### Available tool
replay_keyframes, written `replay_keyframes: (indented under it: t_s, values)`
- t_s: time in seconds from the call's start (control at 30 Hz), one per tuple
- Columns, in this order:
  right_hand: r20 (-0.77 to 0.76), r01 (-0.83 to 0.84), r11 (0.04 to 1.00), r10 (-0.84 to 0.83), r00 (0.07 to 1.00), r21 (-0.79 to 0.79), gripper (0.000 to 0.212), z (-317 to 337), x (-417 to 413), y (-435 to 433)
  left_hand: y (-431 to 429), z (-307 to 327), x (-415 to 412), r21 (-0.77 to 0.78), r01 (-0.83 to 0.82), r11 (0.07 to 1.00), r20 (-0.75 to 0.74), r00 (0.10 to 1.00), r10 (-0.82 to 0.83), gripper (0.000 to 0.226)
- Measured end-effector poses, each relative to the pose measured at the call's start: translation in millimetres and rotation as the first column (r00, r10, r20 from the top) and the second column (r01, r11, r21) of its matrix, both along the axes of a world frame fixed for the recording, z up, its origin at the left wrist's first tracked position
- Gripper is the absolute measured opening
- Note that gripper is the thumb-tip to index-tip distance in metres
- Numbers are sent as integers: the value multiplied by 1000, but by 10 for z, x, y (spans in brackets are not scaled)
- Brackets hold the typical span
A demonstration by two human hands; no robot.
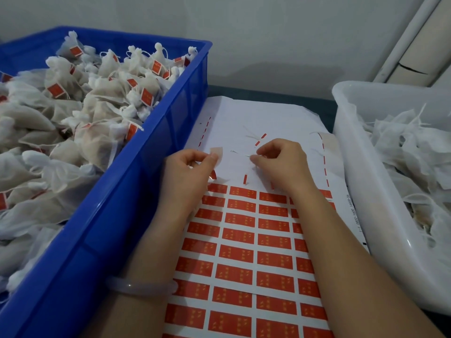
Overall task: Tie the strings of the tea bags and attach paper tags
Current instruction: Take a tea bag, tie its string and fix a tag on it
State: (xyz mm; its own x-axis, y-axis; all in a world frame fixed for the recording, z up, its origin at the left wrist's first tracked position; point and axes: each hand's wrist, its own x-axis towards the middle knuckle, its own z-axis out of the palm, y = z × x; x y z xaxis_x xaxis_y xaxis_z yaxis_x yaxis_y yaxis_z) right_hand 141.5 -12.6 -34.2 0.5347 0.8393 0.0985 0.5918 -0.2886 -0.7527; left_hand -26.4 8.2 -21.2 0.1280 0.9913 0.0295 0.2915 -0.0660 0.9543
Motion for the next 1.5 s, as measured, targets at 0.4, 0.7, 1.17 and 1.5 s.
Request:
replay_keyframes:
  t_s: [0.4, 0.7, 1.17, 1.5]
  values:
    - [-26, -59, 998, 59, 998, 4, 16, 36, 122, -43, 20, -7, 0, -3, 1, 1000, -1, 1000, -1, 15]
    - [154, 7, 992, 12, 988, -126, 8, -35, 37, -6, 23, -12, -5, -3, 2, 1000, 5, 1000, -2, 14]
    - [27, 125, 955, -137, 990, 270, 12, 267, 86, -103, 31, 5, 6, -24, 2, 1000, 13, 1000, -2, 16]
    - [-80, -226, 974, 228, 970, 31, 31, 184, -493, -48, 42, 17, -2, -55, 20, 998, 53, 998, -17, 38]
